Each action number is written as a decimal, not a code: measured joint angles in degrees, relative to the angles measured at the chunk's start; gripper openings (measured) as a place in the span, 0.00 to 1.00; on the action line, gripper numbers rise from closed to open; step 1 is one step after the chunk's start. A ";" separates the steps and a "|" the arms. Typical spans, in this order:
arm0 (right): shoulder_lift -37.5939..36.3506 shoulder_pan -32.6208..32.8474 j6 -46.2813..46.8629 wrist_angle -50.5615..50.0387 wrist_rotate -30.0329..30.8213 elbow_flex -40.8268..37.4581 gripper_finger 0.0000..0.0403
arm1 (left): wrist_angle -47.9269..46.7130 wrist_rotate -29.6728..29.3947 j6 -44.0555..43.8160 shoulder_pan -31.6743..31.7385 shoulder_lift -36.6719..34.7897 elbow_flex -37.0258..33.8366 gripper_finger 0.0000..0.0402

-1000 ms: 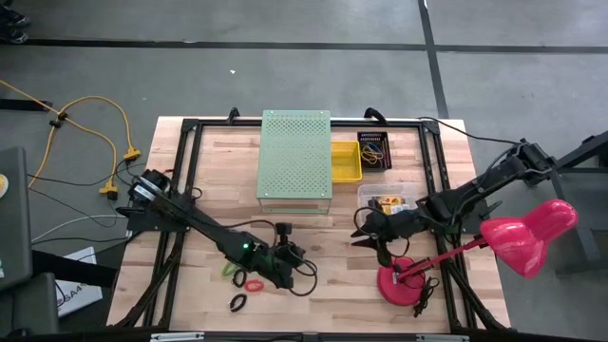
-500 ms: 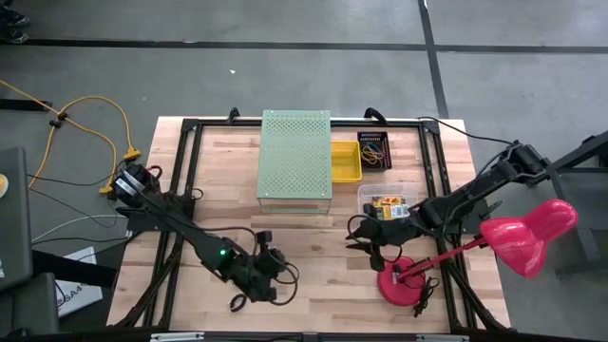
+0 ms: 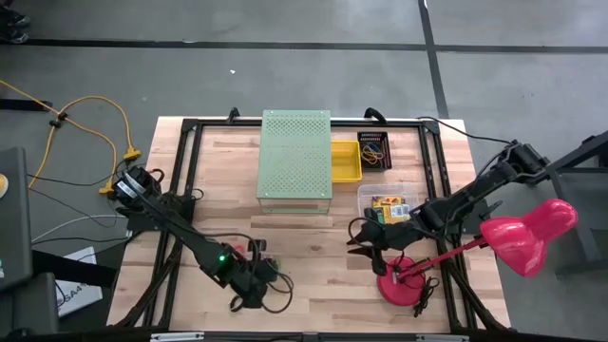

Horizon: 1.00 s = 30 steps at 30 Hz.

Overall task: Pick & Place Office Desk Supplies
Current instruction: Put the green spring keychain into the yellow bin

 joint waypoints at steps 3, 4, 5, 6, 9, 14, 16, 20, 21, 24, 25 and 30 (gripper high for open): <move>0.00 0.20 0.05 -0.04 -0.09 0.00 0.23 | -0.17 1.05 0.26 -0.64 0.00 0.00 0.00; 0.00 0.19 0.06 0.00 -0.07 0.00 0.23 | -0.20 1.59 0.27 -0.74 0.00 0.00 0.00; 0.00 0.18 0.07 0.00 -0.04 0.00 0.23 | -0.22 1.98 0.27 -0.73 0.00 0.00 0.00; 0.00 0.17 0.07 -0.02 -0.02 0.00 0.23 | -0.24 2.28 0.27 -0.73 0.11 0.00 0.00; 0.00 0.13 0.12 -0.02 0.00 0.00 0.23 | -0.74 1.96 0.95 -0.65 0.35 0.00 0.00; 0.00 0.13 0.16 0.00 0.15 0.00 0.23 | -1.43 1.94 1.57 0.53 1.79 0.00 0.00; 0.00 0.13 0.18 0.01 0.17 0.00 0.23 | -1.44 1.97 1.59 1.05 2.45 0.00 0.00; 0.00 0.13 0.20 0.00 0.17 0.00 0.23 | -2.02 4.28 1.59 1.46 3.33 0.00 0.04; 0.00 0.13 0.20 0.02 0.17 0.00 0.23 | -1.98 4.84 1.74 1.68 3.37 0.00 0.05; 0.00 0.13 0.20 0.02 0.15 0.00 0.23 | -2.32 5.11 1.54 2.16 3.43 0.00 0.12; 0.00 0.13 0.20 0.00 0.17 0.00 0.23 | -2.33 5.11 1.55 2.28 3.43 0.00 0.15; 0.00 0.13 0.20 0.00 0.15 0.00 0.23 | -2.21 4.93 2.80 2.46 3.89 0.00 0.25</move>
